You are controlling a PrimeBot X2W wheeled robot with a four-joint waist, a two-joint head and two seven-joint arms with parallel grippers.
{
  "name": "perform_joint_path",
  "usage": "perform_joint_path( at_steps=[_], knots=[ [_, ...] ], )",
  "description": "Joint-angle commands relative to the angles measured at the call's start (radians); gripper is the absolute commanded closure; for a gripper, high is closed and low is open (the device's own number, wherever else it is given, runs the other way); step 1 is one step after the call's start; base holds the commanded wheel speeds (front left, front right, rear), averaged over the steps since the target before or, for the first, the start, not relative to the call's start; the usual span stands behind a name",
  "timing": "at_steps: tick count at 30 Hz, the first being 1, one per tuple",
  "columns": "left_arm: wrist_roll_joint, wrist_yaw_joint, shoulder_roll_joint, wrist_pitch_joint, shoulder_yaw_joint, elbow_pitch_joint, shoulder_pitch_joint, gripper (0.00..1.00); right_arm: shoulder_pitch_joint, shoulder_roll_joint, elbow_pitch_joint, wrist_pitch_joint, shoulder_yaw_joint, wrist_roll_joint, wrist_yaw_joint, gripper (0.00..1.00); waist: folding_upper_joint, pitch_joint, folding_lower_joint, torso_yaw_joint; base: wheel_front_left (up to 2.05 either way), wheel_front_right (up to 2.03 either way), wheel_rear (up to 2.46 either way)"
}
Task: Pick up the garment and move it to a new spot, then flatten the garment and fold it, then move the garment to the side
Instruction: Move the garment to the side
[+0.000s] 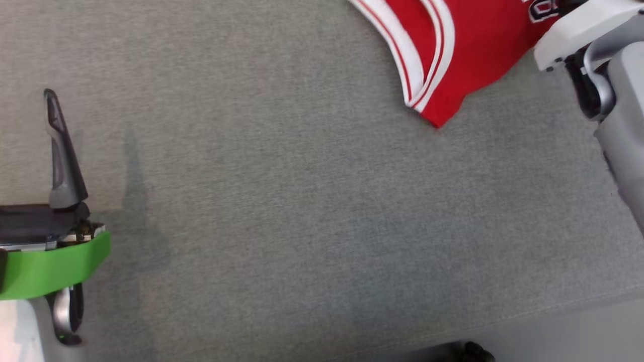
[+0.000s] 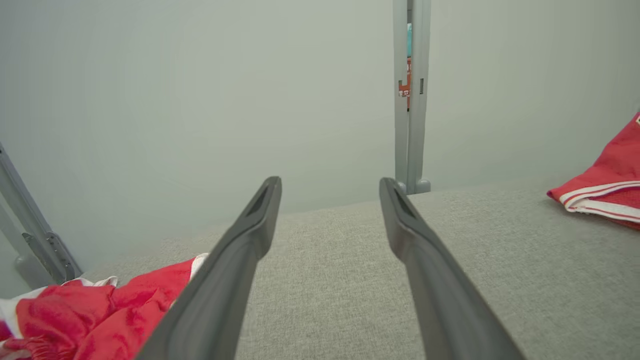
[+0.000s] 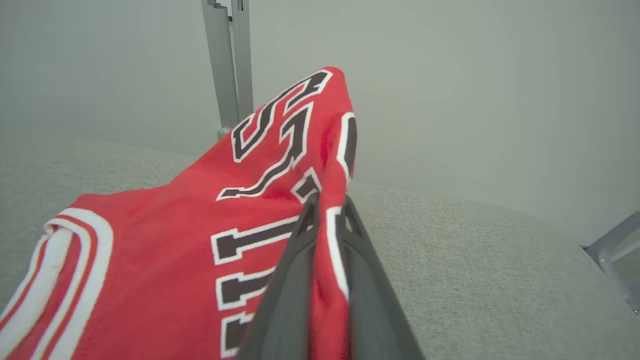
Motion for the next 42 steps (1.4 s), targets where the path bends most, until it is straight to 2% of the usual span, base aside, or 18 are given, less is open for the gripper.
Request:
perform_joint_path(
  at_steps=[1,7,17,24,25,26,27,32,36,39,42],
  knots=[
    [0.006,-0.003,0.022,0.0,0.008,-0.02,-0.021,0.0,-0.028,-0.01,0.004,-0.003,-0.013,-0.009,-0.002,1.0,-0.0001,0.129,-0.0001,-0.132,0.0,0.0,0.0],
    [0.018,-0.004,0.066,0.0,0.011,-0.088,-0.01,0.0,-0.088,-0.07,0.03,-0.003,-0.059,-0.015,-0.002,1.0,-0.0001,0.19,-0.0001,-0.184,0.0,0.0,0.0],
    [0.007,-0.002,0.104,0.014,0.022,-0.164,0.004,0.0,-0.234,-0.17,0.155,0.005,-0.047,-0.028,-0.002,1.0,-0.0001,0.247,-0.0001,-0.196,0.0,0.0,0.0],
    [0.004,0.007,0.112,0.019,0.025,-0.172,0.007,0.0,-0.323,-0.153,0.286,0.053,-0.041,-0.018,-0.002,1.0,-0.0001,0.26,-0.0001,-0.185,0.0,0.0,0.0],
    [0.003,0.007,0.112,0.019,0.025,-0.17,0.007,0.0,-0.329,-0.15,0.305,0.059,-0.043,-0.02,-0.002,0.9,-0.0001,0.26,-0.0001,-0.183,0.0,0.0,0.0],
    [0.003,0.009,0.111,0.018,0.025,-0.167,0.008,0.0,-0.343,-0.149,0.317,0.052,-0.043,-0.03,-0.002,0.09,-0.0001,0.259,-0.0001,-0.181,0.0,0.0,0.0],
    [0.002,0.01,0.11,0.017,0.023,-0.163,0.008,0.0,-0.351,-0.149,0.329,0.046,-0.046,-0.033,-0.002,0.0,-0.0001,0.258,-0.0001,-0.178,0.0,0.0,0.0],
    [-0.005,0.013,0.102,0.011,0.015,-0.135,0.009,0.0,-0.359,-0.149,0.376,0.011,-0.062,-0.071,-0.002,0.0,-0.0001,0.223,-0.0001,-0.163,0.0,0.0,0.0],
    [-0.014,0.018,0.084,0.003,0.008,-0.098,0.02,0.0,-0.337,-0.13,0.359,-0.003,-0.072,-0.097,-0.002,0.0,-0.0001,0.163,-0.0001,-0.151,0.0,0.0,0.0],
    [-0.023,0.023,0.07,-0.001,0.005,-0.061,0.033,0.0,-0.298,-0.126,0.265,-0.003,-0.094,-0.108,-0.002,0.0,-0.0001,0.11,-0.0001,-0.137,0.0,0.0,0.0],
    [-0.032,0.025,0.052,-0.001,0.011,-0.023,0.049,0.0,-0.221,-0.094,0.143,-0.002,-0.125,-0.127,-0.002,0.0,-0.0001,0.043,-0.0001,-0.121,0.0,0.0,0.0]
  ],
)
